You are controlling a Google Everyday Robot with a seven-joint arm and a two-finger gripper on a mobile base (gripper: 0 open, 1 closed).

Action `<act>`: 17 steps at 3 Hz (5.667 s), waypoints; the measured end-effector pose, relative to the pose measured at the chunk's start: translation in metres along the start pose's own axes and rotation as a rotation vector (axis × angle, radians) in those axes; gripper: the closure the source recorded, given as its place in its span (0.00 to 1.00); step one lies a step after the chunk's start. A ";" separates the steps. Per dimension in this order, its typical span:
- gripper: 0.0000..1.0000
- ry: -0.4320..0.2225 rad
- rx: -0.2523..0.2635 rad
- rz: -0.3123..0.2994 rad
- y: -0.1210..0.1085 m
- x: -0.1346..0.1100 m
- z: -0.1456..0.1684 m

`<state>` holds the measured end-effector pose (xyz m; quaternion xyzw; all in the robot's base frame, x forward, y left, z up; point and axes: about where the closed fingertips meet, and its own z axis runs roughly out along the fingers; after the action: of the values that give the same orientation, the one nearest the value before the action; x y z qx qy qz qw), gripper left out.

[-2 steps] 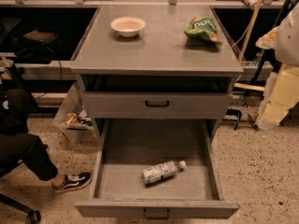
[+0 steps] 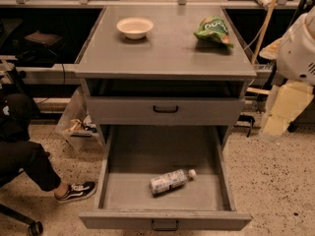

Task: Pick blue plastic bottle from middle drawer and place on counter

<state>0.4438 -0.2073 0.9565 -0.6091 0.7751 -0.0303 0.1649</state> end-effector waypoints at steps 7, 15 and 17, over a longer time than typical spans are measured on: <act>0.00 -0.207 -0.166 0.206 0.025 -0.096 0.412; 0.00 -0.412 -0.329 0.277 0.058 -0.045 0.600; 0.00 -0.403 -0.346 0.281 0.066 -0.049 0.606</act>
Offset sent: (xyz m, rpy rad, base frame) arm 0.0657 0.1737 -0.3055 0.2524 0.1187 0.1077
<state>0.5689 -0.0499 0.3793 -0.5086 0.7972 0.2468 0.2119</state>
